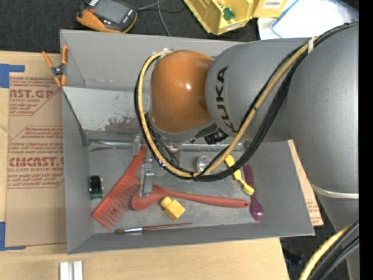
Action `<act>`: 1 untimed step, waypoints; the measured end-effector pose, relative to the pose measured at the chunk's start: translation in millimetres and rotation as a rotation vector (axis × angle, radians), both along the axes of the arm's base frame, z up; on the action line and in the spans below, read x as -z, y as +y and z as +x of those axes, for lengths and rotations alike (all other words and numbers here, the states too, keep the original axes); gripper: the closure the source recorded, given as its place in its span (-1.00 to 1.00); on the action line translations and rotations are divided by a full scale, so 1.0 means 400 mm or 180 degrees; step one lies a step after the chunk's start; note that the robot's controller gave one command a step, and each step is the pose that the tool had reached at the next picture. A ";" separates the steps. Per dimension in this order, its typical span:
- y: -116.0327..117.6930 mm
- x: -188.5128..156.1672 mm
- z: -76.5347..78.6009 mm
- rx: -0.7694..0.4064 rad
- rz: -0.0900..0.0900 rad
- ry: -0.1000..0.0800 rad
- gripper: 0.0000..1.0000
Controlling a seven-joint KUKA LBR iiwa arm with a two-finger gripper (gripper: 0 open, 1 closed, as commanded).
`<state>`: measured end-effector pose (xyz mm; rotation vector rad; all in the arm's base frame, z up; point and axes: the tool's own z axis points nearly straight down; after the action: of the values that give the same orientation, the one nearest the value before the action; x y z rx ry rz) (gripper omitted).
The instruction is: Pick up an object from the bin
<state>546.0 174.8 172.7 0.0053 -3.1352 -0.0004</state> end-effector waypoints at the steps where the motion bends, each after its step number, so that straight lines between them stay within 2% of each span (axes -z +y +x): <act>1: -0.003 -0.012 0.005 0.0010 0.0005 -0.0025 -1.00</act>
Offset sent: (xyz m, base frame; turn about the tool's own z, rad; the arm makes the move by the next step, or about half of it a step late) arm -0.0339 -0.0118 -0.0738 0.1039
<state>547.8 173.8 177.5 0.0005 -3.1430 -0.0029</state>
